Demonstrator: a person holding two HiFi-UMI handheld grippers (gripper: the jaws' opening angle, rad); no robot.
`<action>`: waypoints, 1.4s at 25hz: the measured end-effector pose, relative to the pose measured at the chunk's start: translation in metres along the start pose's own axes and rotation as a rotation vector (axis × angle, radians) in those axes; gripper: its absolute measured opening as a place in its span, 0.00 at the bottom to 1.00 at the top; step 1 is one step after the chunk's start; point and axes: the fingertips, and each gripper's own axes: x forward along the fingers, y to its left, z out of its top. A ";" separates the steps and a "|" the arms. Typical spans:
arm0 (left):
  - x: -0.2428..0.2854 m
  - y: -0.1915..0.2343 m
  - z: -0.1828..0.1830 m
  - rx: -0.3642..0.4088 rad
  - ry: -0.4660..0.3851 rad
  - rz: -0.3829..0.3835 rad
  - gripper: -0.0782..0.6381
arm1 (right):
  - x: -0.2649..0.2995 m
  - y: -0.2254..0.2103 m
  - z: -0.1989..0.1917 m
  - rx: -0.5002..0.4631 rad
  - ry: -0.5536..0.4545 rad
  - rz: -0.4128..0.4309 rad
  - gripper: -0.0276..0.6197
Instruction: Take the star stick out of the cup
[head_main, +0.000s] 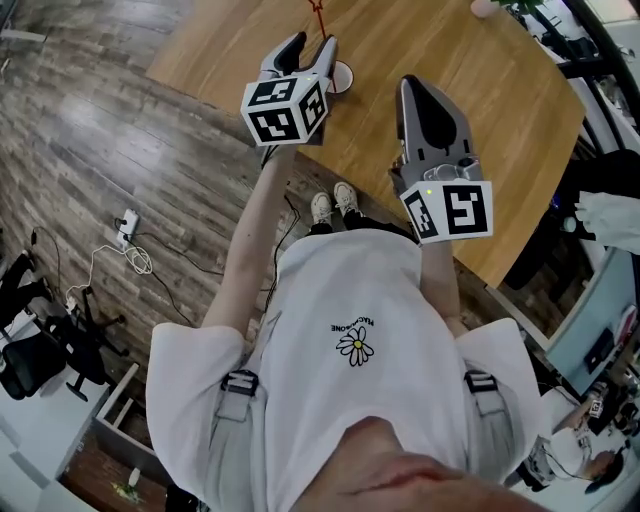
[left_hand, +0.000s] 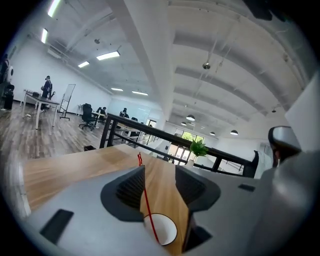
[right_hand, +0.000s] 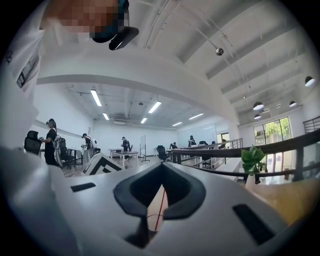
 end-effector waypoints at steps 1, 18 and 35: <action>0.007 0.001 -0.005 0.000 0.018 -0.001 0.37 | 0.000 -0.003 -0.002 0.001 0.005 -0.007 0.05; 0.068 0.033 -0.086 -0.103 0.320 -0.021 0.33 | -0.001 -0.040 -0.030 0.027 0.075 -0.095 0.05; 0.069 0.036 -0.086 -0.096 0.318 0.014 0.16 | -0.003 -0.042 -0.040 0.045 0.086 -0.097 0.05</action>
